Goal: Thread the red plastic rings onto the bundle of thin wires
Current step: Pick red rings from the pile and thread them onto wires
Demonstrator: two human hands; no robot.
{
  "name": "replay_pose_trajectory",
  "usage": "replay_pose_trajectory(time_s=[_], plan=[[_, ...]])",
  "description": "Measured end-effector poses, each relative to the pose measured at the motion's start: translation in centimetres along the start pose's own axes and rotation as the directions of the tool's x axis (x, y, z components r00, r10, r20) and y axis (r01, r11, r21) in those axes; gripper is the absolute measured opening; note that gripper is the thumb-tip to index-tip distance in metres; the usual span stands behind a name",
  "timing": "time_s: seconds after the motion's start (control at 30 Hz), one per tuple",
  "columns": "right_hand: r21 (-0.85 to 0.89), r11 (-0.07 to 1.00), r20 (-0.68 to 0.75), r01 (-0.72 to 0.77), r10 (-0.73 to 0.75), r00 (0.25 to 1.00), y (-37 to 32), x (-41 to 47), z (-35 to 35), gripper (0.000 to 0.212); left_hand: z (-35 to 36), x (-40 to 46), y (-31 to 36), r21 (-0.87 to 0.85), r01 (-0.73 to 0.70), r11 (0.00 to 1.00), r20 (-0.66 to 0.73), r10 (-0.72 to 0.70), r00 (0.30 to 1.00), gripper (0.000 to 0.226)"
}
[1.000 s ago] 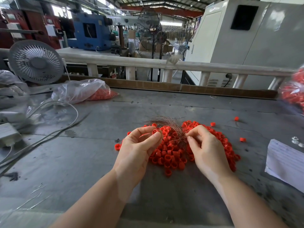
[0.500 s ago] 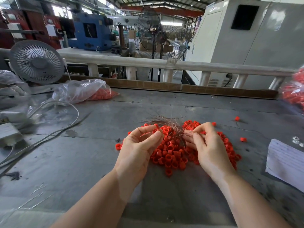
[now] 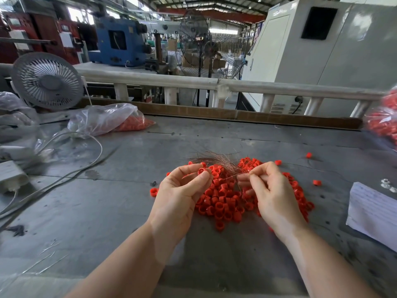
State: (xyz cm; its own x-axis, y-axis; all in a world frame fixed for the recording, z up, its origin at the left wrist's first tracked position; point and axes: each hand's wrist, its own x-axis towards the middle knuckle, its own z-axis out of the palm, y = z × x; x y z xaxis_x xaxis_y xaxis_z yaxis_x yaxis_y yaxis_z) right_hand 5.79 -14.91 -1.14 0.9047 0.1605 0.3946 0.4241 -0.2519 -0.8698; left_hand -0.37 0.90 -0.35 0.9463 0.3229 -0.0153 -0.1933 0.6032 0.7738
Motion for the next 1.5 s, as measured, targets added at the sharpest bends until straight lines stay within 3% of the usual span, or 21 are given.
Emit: replay_pose_trajectory(time_s=[0.47,0.6,0.73,0.87,1.0,1.07,1.17,1.3,1.5], plan=[[0.033,0.999,0.074,-0.011,0.008,0.997,0.1,-0.1,0.1,0.025,0.6,-0.3,0.6,-0.100,-0.088,0.991,-0.046,0.084,0.995,0.021],[-0.104,0.994,0.117,0.025,-0.013,0.993,-0.2,-0.3,-0.1,0.027,0.5,-0.3,0.8,-0.125,-0.120,0.985,-0.039,0.116,0.993,0.016],[-0.305,0.941,-0.005,0.149,-0.158,0.987,-0.6,-0.4,-0.4,0.026,0.4,-0.2,0.8,-0.134,-0.125,0.983,-0.039,0.120,0.992,0.013],[-0.493,0.856,-0.136,0.156,-0.253,0.958,-1.0,-0.6,-0.8,0.014,0.5,-0.3,0.6,-0.120,-0.062,0.991,-0.008,0.061,0.998,0.016],[-0.619,0.756,-0.180,0.212,-0.400,0.899,-2.0,-1.0,-1.0,0.050,0.6,-0.5,0.3,-0.043,-0.015,0.999,0.053,0.017,0.998,0.024],[-0.599,0.726,-0.105,0.338,-0.490,0.866,-2.7,-1.3,-0.8,0.056,0.7,-0.6,0.2,-0.010,0.002,1.000,0.076,-0.001,0.997,0.028],[-0.420,0.795,0.052,0.438,-0.461,0.886,-3.0,-1.9,0.1,0.053,0.8,-0.7,0.0,0.014,0.028,1.000,0.109,-0.029,0.994,0.030],[-0.191,0.923,0.250,0.334,-0.284,0.926,-3.0,-2.4,0.8,0.052,0.9,-0.8,-0.2,0.016,0.046,0.999,0.157,-0.048,0.986,0.023],[-0.125,0.950,0.241,0.286,-0.251,0.938,-2.8,-2.1,0.9,0.043,0.9,-0.8,-0.3,0.076,0.045,0.996,0.206,-0.059,0.977,0.026]])
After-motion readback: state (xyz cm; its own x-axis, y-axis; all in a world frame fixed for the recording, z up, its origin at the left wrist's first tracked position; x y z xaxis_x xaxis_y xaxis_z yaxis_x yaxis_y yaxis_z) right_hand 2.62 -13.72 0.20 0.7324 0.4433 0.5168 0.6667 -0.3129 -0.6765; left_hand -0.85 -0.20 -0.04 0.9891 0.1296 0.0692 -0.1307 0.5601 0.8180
